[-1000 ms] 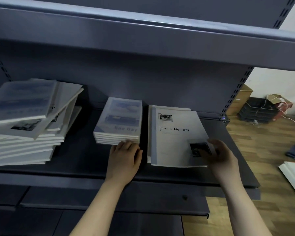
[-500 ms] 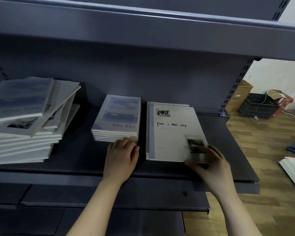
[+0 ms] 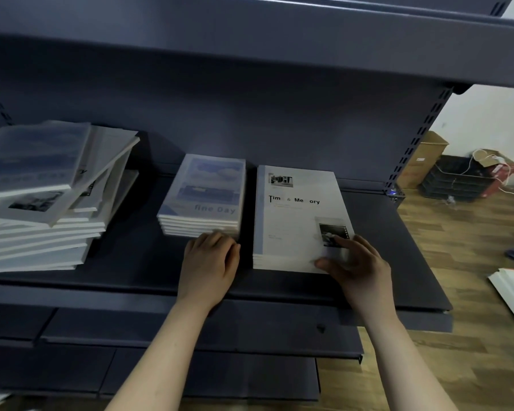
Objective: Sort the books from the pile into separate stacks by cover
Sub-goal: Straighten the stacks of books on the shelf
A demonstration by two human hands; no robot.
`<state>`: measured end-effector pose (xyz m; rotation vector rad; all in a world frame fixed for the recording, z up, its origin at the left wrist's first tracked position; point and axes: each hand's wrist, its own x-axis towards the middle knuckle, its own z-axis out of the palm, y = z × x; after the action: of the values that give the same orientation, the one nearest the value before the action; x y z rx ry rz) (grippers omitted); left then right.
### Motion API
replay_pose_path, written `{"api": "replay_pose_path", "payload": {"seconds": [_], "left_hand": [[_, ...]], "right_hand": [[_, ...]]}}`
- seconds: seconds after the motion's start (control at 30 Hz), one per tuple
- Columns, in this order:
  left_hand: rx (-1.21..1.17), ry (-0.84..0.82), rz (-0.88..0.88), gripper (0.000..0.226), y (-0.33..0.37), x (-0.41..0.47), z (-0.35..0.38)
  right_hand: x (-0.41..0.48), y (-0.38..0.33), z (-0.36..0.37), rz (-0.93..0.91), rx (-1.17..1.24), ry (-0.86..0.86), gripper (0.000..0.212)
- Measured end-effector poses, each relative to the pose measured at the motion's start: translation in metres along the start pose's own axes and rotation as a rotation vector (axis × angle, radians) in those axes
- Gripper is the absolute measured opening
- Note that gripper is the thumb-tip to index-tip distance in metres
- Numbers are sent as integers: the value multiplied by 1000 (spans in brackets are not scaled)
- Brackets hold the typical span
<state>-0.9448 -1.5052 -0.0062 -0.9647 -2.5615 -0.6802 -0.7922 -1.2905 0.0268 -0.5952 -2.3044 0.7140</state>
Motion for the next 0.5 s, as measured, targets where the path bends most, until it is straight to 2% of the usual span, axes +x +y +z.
{"api": "replay_pose_path", "payload": {"seconds": [0.5], "left_hand": [[-16,5,-10,34,1,0,-2]], "right_hand": [[4,3,-2,20,-34,-24,54]]}}
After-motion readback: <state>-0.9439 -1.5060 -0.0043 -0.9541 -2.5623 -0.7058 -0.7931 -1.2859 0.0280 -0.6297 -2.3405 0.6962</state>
